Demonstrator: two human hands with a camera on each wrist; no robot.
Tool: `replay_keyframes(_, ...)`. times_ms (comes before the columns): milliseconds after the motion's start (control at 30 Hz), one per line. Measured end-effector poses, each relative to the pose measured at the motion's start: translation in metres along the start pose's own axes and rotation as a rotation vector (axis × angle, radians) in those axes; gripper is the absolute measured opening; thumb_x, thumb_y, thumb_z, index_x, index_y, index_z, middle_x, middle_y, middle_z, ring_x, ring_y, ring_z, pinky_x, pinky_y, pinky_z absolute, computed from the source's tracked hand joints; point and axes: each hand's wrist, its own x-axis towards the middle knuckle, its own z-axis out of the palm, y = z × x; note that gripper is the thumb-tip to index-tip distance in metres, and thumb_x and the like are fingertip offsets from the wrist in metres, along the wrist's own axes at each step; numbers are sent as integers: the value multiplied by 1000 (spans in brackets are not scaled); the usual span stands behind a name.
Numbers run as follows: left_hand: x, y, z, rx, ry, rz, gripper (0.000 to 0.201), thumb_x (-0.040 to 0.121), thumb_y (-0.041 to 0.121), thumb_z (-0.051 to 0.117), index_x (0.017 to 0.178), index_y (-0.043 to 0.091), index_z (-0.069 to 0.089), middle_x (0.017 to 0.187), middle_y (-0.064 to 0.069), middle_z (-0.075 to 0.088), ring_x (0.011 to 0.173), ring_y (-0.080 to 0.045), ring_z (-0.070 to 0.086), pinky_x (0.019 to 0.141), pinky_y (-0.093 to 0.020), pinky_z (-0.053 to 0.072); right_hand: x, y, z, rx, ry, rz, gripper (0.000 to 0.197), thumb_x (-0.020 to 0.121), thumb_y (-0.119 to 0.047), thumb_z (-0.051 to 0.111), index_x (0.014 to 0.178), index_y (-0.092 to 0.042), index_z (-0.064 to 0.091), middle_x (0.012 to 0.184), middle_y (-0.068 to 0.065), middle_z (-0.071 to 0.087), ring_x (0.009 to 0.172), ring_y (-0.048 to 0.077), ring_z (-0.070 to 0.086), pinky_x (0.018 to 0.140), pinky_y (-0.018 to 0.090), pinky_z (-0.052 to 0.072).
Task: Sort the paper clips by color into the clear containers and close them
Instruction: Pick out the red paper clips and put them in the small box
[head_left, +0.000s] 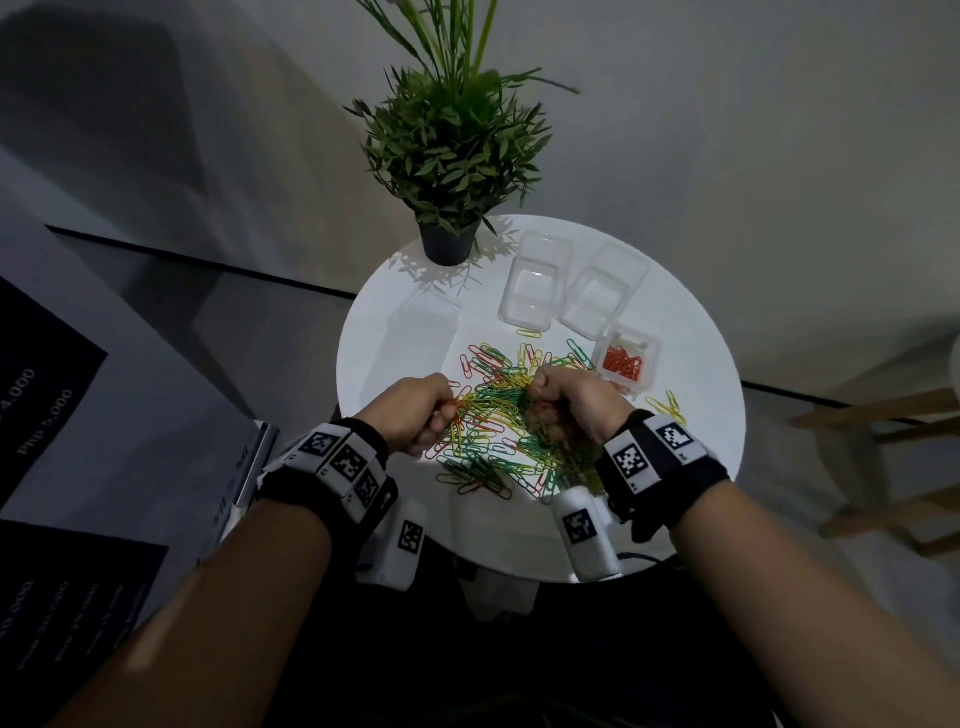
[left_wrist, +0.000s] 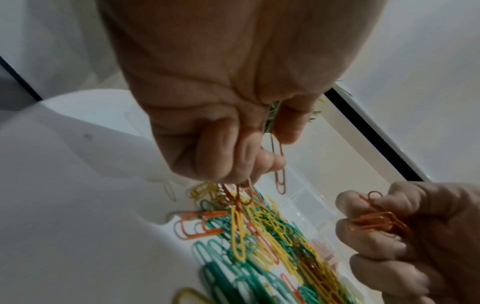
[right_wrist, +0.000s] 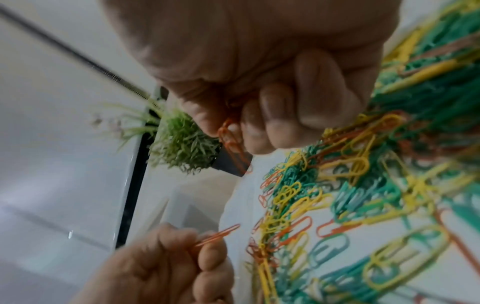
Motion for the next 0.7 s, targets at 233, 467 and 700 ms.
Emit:
replay_keyframes(233, -4, 17, 16, 58, 30, 133, 23, 86, 6, 40, 64, 8, 46, 53, -5, 38, 38, -13, 28, 37, -16, 23, -5, 14, -13, 411, -170, 40, 30, 98, -19, 38, 69, -18, 35, 50, -2, 37, 34, 8, 25, 37, 14, 14)
replay_keyframes(467, -3, 22, 20, 62, 56, 116, 20, 83, 8, 47, 70, 2, 61, 53, -3, 43, 39, -12, 30, 36, -16, 23, -9, 18, -23, 524, -91, 45, 21, 95, -9, 34, 74, -15, 35, 56, 6, 50, 31, 8, 26, 34, 12, 16)
replay_keyframes(700, 2, 41, 38, 30, -37, 255, 26, 90, 7, 48, 70, 5, 64, 53, -2, 41, 40, -10, 31, 38, -15, 24, -19, 14, -38, 782, -99, -79, 21, 82, 8, 33, 81, -10, 44, 59, 11, 57, 40, 12, 39, 39, 15, 26)
